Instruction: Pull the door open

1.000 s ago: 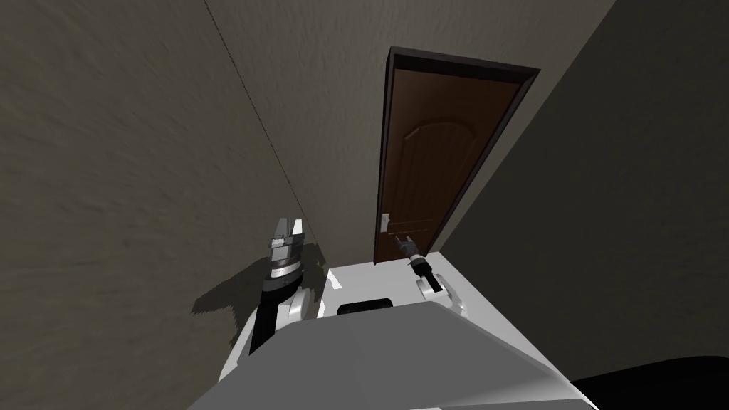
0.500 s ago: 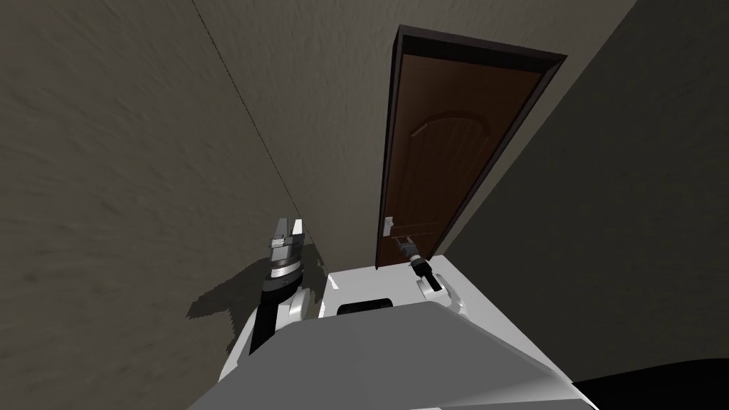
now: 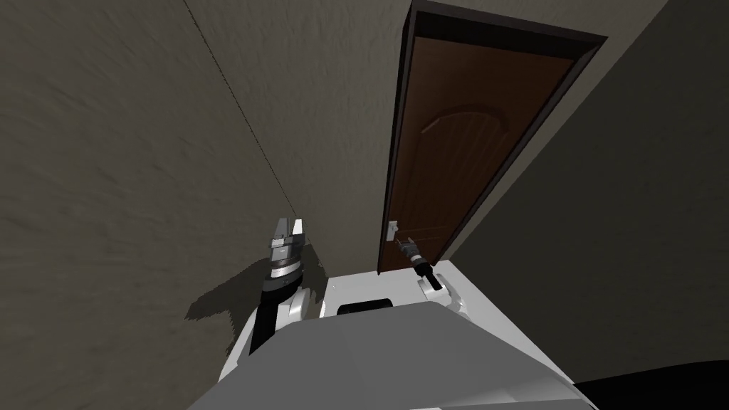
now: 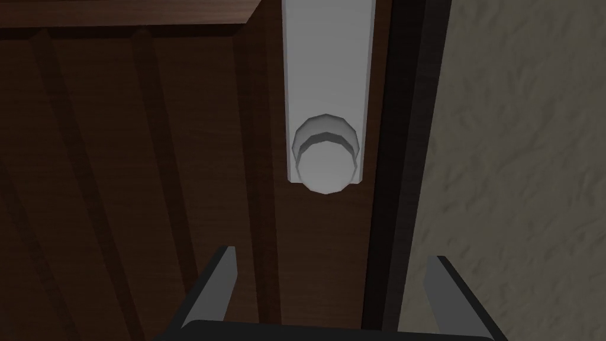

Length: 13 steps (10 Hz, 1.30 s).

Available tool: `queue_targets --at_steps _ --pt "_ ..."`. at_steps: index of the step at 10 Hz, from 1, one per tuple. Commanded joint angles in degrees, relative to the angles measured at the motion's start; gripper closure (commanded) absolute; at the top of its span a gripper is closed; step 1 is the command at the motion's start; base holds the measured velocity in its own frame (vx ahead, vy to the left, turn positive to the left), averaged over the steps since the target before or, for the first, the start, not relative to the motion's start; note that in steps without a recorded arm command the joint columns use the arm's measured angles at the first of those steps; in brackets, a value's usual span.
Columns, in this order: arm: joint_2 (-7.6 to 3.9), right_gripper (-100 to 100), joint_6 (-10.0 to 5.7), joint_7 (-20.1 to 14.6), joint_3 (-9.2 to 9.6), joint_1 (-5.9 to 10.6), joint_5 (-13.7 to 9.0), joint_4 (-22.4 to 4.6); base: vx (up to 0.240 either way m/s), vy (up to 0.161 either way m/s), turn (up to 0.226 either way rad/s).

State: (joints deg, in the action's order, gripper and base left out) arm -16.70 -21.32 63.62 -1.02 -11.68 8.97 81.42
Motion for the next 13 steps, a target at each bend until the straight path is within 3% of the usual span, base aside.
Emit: queue_targets --at_steps 1,7,8,13 --pt "-0.41 -100 -0.30 -0.3 -0.65 0.53 -0.1 -1.0 0.207 0.023 0.070" --pt "-1.35 -100 -0.89 -1.1 -2.54 1.54 -0.5 -3.3 0.181 0.021 0.059" --pt "-1.35 100 -0.89 -1.1 -2.54 1.54 -0.5 -3.3 -0.025 0.003 -0.017" --pt "-1.35 100 -0.89 -1.1 -2.54 1.54 -0.5 -3.3 -0.015 -0.002 0.005"
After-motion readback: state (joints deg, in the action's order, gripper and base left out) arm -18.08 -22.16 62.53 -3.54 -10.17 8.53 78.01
